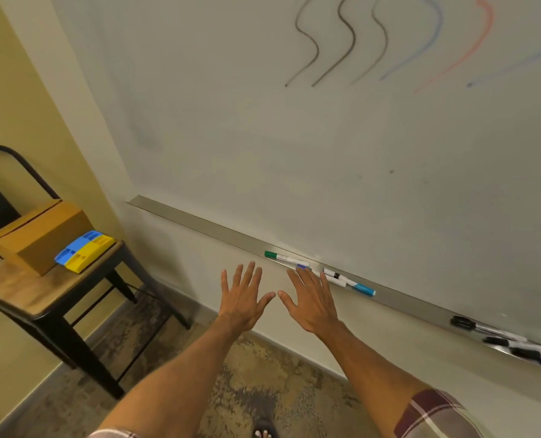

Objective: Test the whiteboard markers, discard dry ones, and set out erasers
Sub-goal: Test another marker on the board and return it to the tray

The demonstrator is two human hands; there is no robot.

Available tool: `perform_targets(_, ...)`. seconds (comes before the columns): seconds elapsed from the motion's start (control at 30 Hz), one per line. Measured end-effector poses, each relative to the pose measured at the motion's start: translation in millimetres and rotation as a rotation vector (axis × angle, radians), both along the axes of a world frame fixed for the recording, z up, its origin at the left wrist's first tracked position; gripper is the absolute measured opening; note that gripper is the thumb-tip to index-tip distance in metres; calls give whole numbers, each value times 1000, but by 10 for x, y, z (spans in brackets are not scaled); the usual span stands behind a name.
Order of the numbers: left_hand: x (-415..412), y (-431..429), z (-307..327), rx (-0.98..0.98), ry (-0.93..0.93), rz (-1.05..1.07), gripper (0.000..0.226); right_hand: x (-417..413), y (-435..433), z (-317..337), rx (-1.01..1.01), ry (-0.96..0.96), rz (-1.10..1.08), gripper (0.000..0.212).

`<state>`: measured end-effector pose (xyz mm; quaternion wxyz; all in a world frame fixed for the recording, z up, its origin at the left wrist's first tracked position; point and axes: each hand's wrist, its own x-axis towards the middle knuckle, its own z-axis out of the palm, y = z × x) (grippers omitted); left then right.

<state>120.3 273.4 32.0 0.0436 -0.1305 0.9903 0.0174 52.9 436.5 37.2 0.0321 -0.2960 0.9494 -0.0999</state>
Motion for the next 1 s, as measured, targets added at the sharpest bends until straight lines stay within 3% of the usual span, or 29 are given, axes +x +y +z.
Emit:
perform_targets(0.17, -377, -269, -80, -5, -17, -33, 104, -325, -268, -121, -13, -13, -23, 111)
perform_targets(0.3, -666, -415, -131, 2, -69, -45, 85, -610, -464, -153, -17, -63, -44, 69)
perform_targets(0.37, -806, -483, -181, 12, -89, -56, 79, -742, -562, -192, -34, -74, -50, 61)
perform_targets(0.53, -1049, -591, -315, 36, -123, -94, 77, -934, -699, -336, -65, -91, -52, 52)
perform_targets(0.7, -1220, -707, -489, 64, -123, -121, 105, -1038, -803, -433, -75, -87, -41, 42)
perform_targets(0.83, -1299, -771, -528, 87, -132, -132, 102, -1121, -880, -451, -91, -94, -46, 50)
perform_targets(1.0, -1328, -848, -564, 106, -169, -150, 90, -1200, -998, -457, -98, -90, -72, 45)
